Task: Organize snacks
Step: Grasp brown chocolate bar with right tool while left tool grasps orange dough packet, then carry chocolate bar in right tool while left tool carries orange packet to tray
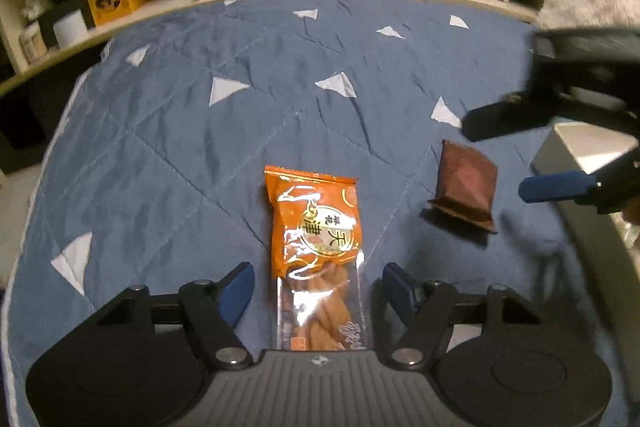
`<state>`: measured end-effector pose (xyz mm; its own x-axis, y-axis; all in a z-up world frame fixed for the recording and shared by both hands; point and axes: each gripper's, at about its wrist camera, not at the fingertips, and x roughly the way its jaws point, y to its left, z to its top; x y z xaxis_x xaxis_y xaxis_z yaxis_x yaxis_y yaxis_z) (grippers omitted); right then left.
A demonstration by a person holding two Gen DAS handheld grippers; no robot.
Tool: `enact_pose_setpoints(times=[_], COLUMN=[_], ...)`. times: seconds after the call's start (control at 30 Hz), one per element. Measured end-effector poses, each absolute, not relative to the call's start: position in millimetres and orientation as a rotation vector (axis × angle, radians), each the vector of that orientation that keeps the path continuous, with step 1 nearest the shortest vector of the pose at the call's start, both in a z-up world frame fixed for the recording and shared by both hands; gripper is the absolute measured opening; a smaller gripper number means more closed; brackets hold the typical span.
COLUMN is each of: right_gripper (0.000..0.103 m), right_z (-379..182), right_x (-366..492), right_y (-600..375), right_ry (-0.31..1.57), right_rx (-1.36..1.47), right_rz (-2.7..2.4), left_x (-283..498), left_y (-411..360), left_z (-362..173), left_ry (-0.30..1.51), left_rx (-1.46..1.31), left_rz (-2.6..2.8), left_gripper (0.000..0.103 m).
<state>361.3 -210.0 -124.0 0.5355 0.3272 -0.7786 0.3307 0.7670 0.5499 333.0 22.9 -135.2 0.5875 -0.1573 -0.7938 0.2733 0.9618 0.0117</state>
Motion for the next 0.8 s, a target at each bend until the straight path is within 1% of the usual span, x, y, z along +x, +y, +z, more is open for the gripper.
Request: enact_pose_setpoints(times=[0.07, 0.13, 0.27, 0.3, 0.4, 0.47, 0.5, 0.53, 0.6, 0.8], right_gripper=[0.078, 0.077, 0.076, 0.074, 0.064, 0.062, 0.058, 0.048, 0.048, 0.047], right_z=[-132, -139, -146, -147, -150, -150, -151, -151, -150, -135], right_x=[365, 369, 374, 376, 375, 372, 370, 369, 365, 348], right_y=[-205, -195, -172, -166, -153, -151, -151, -152, -155, -162], right_ry=[1.039, 1.054, 1.048, 1.043, 1.032, 1.016, 1.011, 1.009, 1.001, 0.967], right_rx=[0.765, 0.769, 0.677, 0.637, 0.536, 0.504, 0.496, 0.485, 0.476, 0.406], right_rz=[-0.05, -0.079, -0.147, -0.153, -0.153, -0.124, -0.109, -0.106, -0.068, 0.036], left_x=[334, 335, 336, 336, 337, 337, 337, 337, 337, 331], left_y=[24, 26, 28, 29, 31, 33, 34, 36, 38, 48], left_z=[-136, -137, -138, -138, -137, -138, -137, -136, -134, -121], left_ry=[0.902, 0.902, 0.902, 0.903, 0.907, 0.913, 0.916, 0.918, 0.918, 0.902], left_rx=[0.14, 0.123, 0.114, 0.103, 0.069, 0.049, 0.036, 0.019, 0.003, -0.075], left_rz=[-0.248, -0.24, -0.229, -0.228, -0.223, -0.23, -0.233, -0.235, -0.232, -0.223], left_gripper=[0.071, 0.067, 0.062, 0.062, 0.056, 0.05, 0.046, 0.044, 0.041, 0.04])
